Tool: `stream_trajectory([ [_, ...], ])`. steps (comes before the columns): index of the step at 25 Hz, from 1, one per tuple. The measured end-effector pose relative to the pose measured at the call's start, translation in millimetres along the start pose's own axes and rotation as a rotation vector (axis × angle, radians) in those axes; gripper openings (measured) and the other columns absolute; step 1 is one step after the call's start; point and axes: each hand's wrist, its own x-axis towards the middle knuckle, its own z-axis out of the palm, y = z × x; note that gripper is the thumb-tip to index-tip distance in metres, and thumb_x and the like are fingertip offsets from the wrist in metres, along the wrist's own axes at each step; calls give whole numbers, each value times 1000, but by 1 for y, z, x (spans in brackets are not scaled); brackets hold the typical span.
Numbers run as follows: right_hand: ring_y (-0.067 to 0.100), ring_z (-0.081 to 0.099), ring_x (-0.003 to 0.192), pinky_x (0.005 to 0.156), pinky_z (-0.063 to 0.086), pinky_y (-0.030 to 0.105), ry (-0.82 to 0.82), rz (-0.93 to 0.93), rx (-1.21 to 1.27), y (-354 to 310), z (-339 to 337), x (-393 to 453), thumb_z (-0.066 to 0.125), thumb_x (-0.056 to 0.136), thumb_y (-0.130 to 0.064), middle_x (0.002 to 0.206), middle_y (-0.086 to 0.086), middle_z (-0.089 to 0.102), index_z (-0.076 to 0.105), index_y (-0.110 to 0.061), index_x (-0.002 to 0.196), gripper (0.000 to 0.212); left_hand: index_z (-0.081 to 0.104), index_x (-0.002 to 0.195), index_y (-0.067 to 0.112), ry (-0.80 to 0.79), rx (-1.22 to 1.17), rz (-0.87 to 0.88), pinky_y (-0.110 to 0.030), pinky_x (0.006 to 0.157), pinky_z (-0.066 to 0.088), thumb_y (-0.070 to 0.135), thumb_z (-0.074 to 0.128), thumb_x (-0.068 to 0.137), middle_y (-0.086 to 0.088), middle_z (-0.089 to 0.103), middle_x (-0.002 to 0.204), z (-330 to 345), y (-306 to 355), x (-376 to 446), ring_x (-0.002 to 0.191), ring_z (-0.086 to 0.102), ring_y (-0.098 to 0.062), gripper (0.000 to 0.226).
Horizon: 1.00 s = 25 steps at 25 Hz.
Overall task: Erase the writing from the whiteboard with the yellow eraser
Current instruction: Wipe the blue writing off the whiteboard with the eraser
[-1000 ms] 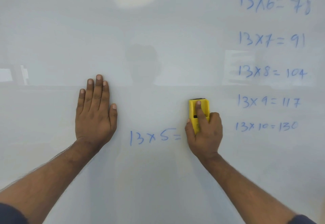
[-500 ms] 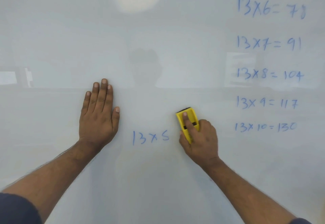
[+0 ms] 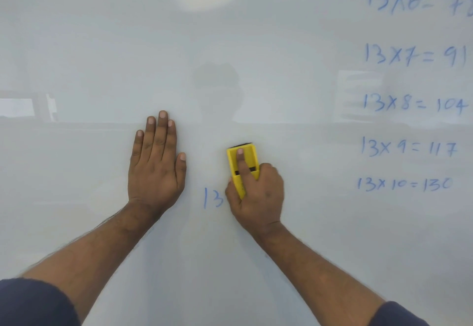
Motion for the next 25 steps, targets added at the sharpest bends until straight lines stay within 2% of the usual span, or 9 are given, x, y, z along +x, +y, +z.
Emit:
stream_trajectory([
  [3, 27, 40, 66, 56, 33, 35, -55, -56, -18, -13, 5, -9, 57, 86, -36, 75, 10, 44, 52, -15, 137, 55, 16, 160, 5, -14, -9, 11, -44, 129, 8, 31, 27, 105, -10, 10, 169, -3, -2, 0, 158, 9, -26, 62],
  [7, 28, 43, 62, 53, 37, 37, -103, -175, -67, 17, -13, -20, 62, 83, -35, 72, 11, 45, 53, -15, 136, 57, 16, 160, 5, -54, -13, 72, -44, 129, 8, 31, 27, 105, -10, 10, 169, -6, -9, -2, 158, 7, -26, 62],
  [12, 27, 41, 65, 53, 35, 34, 18, -26, -107, 38, -24, 13, 61, 85, -32, 73, 10, 43, 53, -12, 135, 55, 14, 161, 5, -56, -2, 71, -43, 129, 5, 31, 24, 106, -10, 9, 170, -5, -8, -4, 158, 6, -26, 62],
  [15, 27, 42, 66, 56, 36, 34, 64, 88, -70, 8, -11, 30, 59, 84, -34, 76, 12, 44, 53, -14, 136, 55, 13, 161, 6, -49, -8, 53, -42, 129, 4, 31, 24, 106, -9, 8, 170, -3, -8, -5, 158, 5, -25, 62],
  [20, 28, 42, 68, 58, 33, 35, 12, 91, -17, -52, 19, 11, 57, 86, -36, 76, 11, 47, 52, -15, 137, 55, 12, 161, 7, -50, -16, 80, -44, 129, 8, 31, 28, 105, -8, 8, 170, -2, -9, -5, 158, 6, -25, 63],
  [25, 28, 41, 63, 53, 35, 38, -71, -85, -58, -35, 9, -21, 59, 87, -35, 73, 11, 46, 53, -14, 136, 53, 16, 161, 6, -37, -42, 100, -43, 129, 9, 30, 28, 105, -9, 12, 169, -4, -14, -7, 158, 7, -24, 61],
])
